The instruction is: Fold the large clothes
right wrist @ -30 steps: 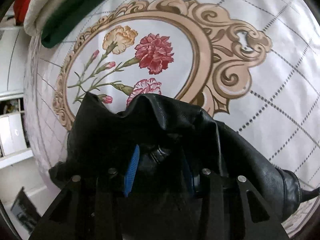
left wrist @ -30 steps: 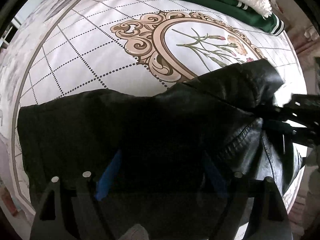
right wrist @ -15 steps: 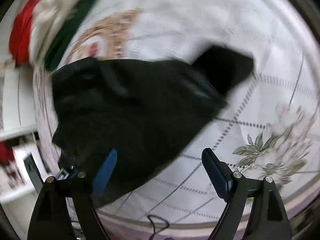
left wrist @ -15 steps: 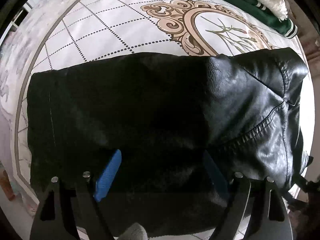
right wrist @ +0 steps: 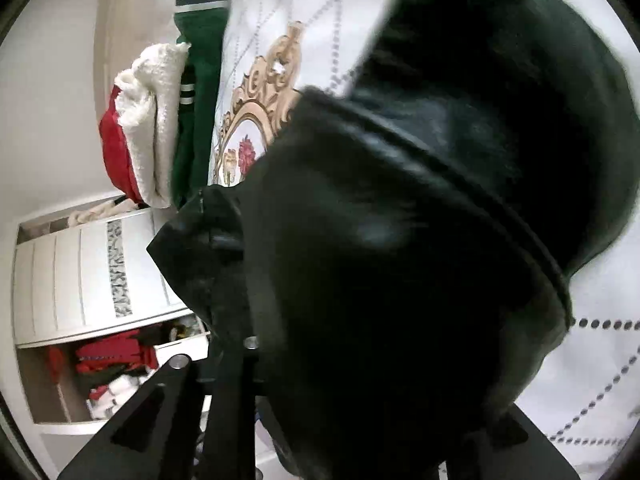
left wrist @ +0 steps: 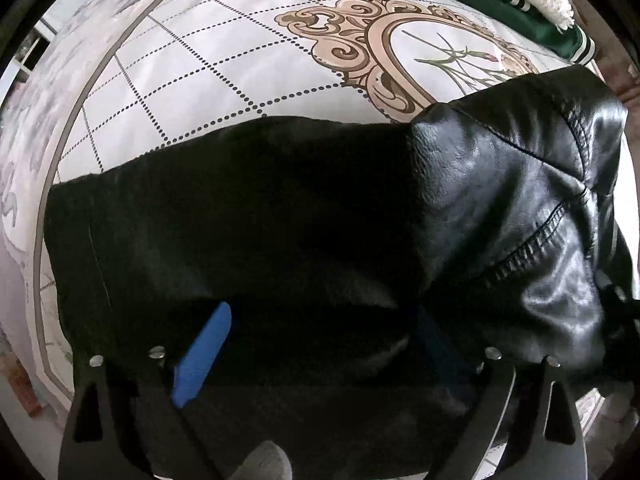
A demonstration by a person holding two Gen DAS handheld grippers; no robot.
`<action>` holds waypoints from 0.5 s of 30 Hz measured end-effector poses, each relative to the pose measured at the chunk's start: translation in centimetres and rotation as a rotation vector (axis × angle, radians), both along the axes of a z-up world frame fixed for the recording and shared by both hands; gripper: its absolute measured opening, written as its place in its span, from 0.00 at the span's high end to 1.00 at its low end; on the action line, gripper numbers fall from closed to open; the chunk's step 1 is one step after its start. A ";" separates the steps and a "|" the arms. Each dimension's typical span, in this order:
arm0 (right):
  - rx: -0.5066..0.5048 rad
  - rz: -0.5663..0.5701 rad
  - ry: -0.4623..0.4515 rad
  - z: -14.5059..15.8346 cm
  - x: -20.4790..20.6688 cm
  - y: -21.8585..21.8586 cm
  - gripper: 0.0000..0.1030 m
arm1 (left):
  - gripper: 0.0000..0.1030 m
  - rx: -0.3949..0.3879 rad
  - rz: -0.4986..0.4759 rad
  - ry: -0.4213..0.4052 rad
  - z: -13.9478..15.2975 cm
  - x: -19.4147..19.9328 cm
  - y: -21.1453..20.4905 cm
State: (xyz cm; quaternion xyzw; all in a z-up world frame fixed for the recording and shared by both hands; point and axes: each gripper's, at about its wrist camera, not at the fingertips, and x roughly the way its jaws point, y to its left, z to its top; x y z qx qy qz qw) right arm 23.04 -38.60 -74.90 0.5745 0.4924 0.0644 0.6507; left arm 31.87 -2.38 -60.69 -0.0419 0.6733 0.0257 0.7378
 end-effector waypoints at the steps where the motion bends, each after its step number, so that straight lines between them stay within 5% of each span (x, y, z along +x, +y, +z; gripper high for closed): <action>1: -0.008 -0.004 -0.002 0.5 -0.1 0.2 0.82 | 0.05 0.001 -0.002 -0.004 0.0 0.0 0.1; 15: -0.266 0.161 -0.153 14.0 -1.3 5.9 0.84 | 0.05 -0.080 0.033 -0.021 -0.8 -0.1 2.0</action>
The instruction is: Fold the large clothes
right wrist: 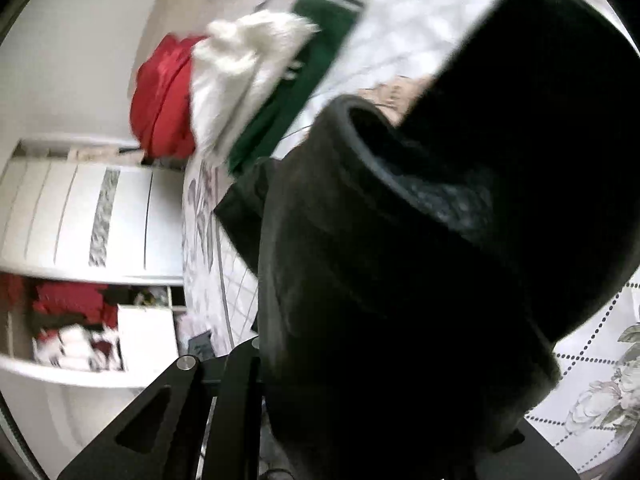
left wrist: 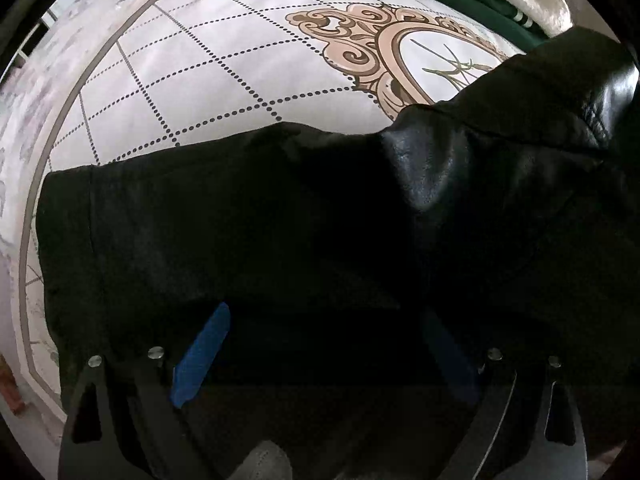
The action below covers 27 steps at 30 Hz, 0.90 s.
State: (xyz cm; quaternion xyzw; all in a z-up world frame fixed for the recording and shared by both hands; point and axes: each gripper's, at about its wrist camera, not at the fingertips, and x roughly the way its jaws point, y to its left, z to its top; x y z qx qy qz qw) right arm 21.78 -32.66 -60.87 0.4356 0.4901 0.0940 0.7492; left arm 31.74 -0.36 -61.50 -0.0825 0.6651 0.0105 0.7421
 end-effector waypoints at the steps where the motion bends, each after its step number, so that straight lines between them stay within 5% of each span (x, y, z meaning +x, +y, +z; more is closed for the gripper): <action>1: -0.020 0.013 -0.006 0.6 -0.1 0.6 0.84 | 0.05 -0.008 0.002 -0.002 0.0 0.0 0.3; 10: -0.269 0.154 -0.056 6.8 0.2 8.4 0.84 | 0.07 -0.074 0.036 -0.018 0.2 -0.7 3.6; 18: -0.582 0.447 -0.167 11.0 -2.2 21.4 0.84 | 0.07 -0.105 0.288 -0.084 5.6 -6.8 16.1; 23: -0.727 0.759 -0.244 8.4 -6.8 33.9 0.84 | 0.07 0.006 0.492 -0.106 9.1 -14.8 25.8; 27: -0.742 0.953 -0.145 2.2 -10.3 41.2 0.80 | 0.07 0.107 0.617 -0.108 10.9 -20.9 31.7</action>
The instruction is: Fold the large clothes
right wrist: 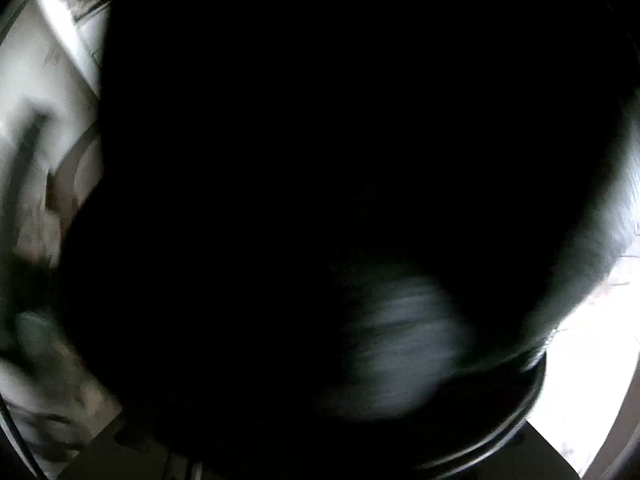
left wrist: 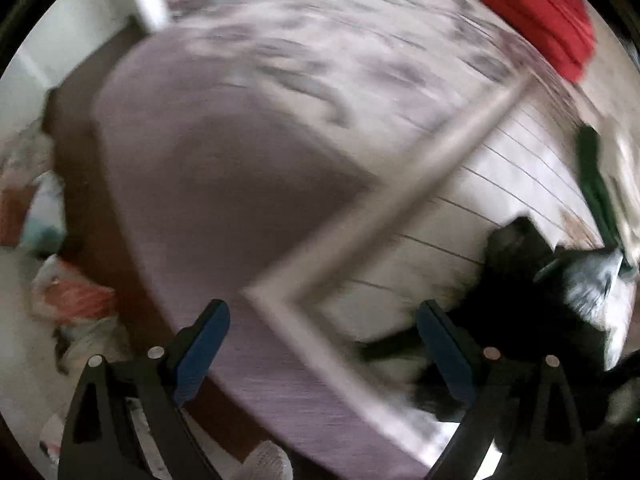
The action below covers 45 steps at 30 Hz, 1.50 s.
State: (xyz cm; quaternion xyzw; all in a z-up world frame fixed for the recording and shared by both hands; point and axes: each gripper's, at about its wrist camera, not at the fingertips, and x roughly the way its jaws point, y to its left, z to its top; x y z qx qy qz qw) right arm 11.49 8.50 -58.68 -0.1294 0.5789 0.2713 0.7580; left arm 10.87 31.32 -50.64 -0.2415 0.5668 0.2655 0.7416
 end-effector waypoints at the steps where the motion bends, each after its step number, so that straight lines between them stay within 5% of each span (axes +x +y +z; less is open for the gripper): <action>1: -0.025 0.027 0.065 -1.9 -0.7 1.5 0.76 | 0.07 0.019 0.025 0.007 0.5 -1.2 1.3; 3: -0.047 0.098 0.181 -4.0 -1.9 3.4 0.47 | 0.07 0.023 0.059 0.004 1.1 -2.1 2.1; 6: 0.020 0.198 0.271 -3.0 -3.4 3.9 0.04 | 0.07 0.005 0.076 -0.026 2.5 -2.6 2.5; 11: 0.139 0.186 0.408 1.3 -3.6 -1.6 0.04 | 0.07 -0.060 0.017 -0.076 3.8 -0.4 0.5; 16: 0.185 -0.166 0.332 5.5 6.8 -9.3 0.06 | 0.07 -0.107 -0.062 -0.057 1.5 2.5 -3.1; 17: 0.163 -0.202 0.309 5.5 7.9 -9.7 0.17 | 0.07 -0.115 -0.068 -0.053 0.8 2.8 -3.7; 18: 0.136 -0.238 0.276 4.8 9.7 -10.4 0.45 | 0.07 -0.123 -0.084 -0.036 -0.1 3.3 -4.6; 20: 0.087 -0.270 0.252 2.5 11.9 -9.1 0.66 | 0.07 -0.116 -0.118 0.002 -2.2 4.1 -6.2; 23: 0.030 -0.267 0.266 -2.0 14.6 -5.9 0.67 | 0.07 -0.100 -0.147 0.093 -6.4 4.6 -7.7; 29: -0.069 -0.216 0.284 -4.9 16.0 -2.5 0.64 | 0.05 -0.116 -0.120 0.143 -10.1 4.4 -7.3; 32: 0.108 -0.176 0.389 -1.6 16.2 -5.2 0.35 | 0.05 -0.121 -0.117 0.129 -8.4 4.0 -7.3; 33: 0.137 -0.190 0.391 -0.5 16.3 -7.4 0.22 | 0.05 -0.122 -0.117 0.127 -7.9 3.8 -7.3; 35: 0.135 -0.224 0.397 -0.6 16.5 -10.7 0.11 | 0.05 -0.124 -0.107 0.121 -7.1 3.1 -7.4; 39: 0.169 -0.258 0.572 -7.7 16.9 -15.4 0.11 | 0.05 -0.144 -0.032 0.091 -5.8 1.3 -7.6; 42: 0.433 -0.227 0.773 -13.9 17.0 -15.6 0.03 | 0.06 -0.179 0.053 0.063 -5.3 -0.6 -8.3; 45: 0.511 -0.161 0.736 -14.2 17.0 -14.0 0.03 | 0.06 -0.214 0.159 0.040 -5.3 -2.9 -9.2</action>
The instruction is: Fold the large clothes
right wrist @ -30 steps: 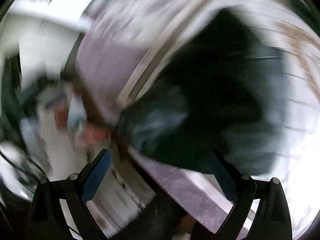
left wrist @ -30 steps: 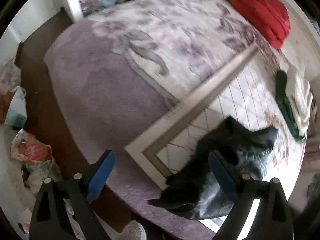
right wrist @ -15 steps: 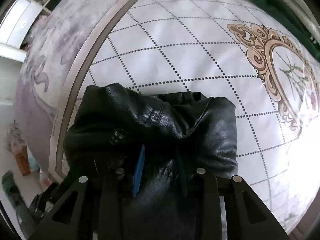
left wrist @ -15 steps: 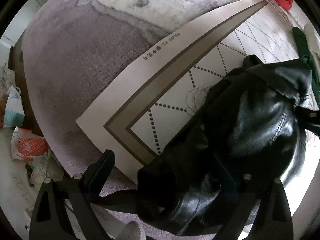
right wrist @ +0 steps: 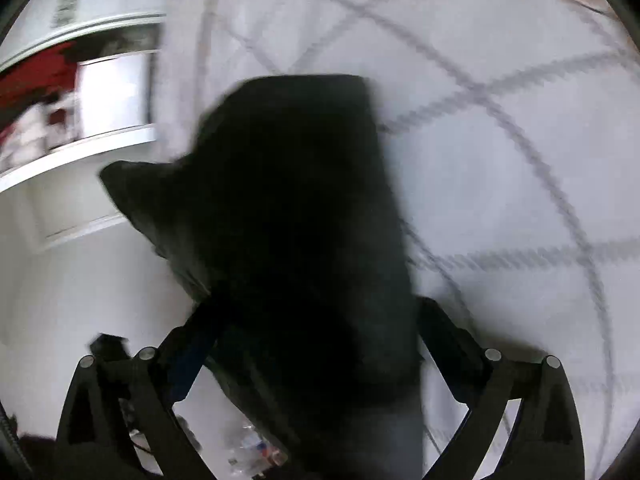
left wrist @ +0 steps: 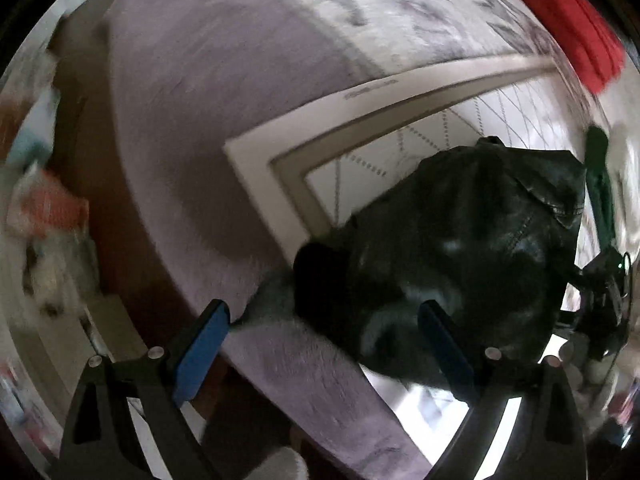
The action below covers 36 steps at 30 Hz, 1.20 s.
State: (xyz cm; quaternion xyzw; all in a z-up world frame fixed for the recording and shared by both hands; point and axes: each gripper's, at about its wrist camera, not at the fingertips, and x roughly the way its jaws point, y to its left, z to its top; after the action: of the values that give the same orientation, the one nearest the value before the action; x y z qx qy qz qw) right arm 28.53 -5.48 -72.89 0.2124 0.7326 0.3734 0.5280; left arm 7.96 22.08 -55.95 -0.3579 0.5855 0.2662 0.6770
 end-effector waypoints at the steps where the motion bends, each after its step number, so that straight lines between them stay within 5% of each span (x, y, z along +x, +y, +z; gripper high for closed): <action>1: -0.008 -0.003 -0.026 0.3 -0.2 0.2 0.04 | 0.06 -0.004 0.043 -0.009 0.0 -0.7 -0.6; 3: -0.052 -0.089 -0.026 0.8 -0.9 -0.5 0.27 | 0.06 -0.025 0.087 -0.023 -0.4 -1.6 -1.8; 6: -0.052 -0.209 0.038 2.4 -2.5 -3.6 0.44 | 0.06 -0.095 0.133 -0.061 -1.0 -1.3 -3.0; 8: -0.052 -0.249 0.058 3.5 -3.6 -6.2 0.46 | 0.06 -0.147 0.159 -0.099 -1.6 -0.7 -3.7; 11: -0.054 -0.266 0.113 3.6 -5.2 -10.6 0.43 | 0.06 -0.212 0.154 -0.166 -3.5 1.7 -4.2; 14: -0.064 -0.271 0.192 1.5 -6.6 -14.6 0.19 | 0.07 -0.236 0.124 -0.201 -5.8 4.7 -4.3; 17: 0.051 -0.318 0.228 -1.0 -7.7 -16.1 0.14 | 0.08 -0.191 0.081 -0.222 -6.2 6.9 -4.4; 20: 0.157 -0.350 0.235 -2.4 -8.4 -15.6 0.10 | 0.37 -0.117 0.003 -0.248 -5.0 9.1 -5.0; 23: 0.132 -0.373 0.141 -1.4 -8.6 -14.2 0.10 | 0.63 -0.025 -0.059 -0.255 -3.5 10.5 -5.1; 24: 0.132 -0.396 0.129 -1.2 -8.6 -14.2 0.25 | 0.68 -0.009 -0.064 -0.261 -2.9 10.8 -4.8; 27: 0.148 -0.436 0.120 -0.2 -8.6 -14.4 0.46 | 0.80 -0.019 -0.071 -0.279 -1.6 11.7 -3.9; 36: 0.175 -0.422 0.089 5.9 -6.0 -16.5 0.59 | 0.83 -0.007 -0.108 -0.330 2.7 13.9 -3.6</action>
State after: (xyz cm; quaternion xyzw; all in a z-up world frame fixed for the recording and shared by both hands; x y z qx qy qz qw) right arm 22.55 -21.97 -67.03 0.4221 0.6593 0.3070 0.5411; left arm 21.86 18.45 -53.29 -0.3674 0.4856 0.1648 0.7759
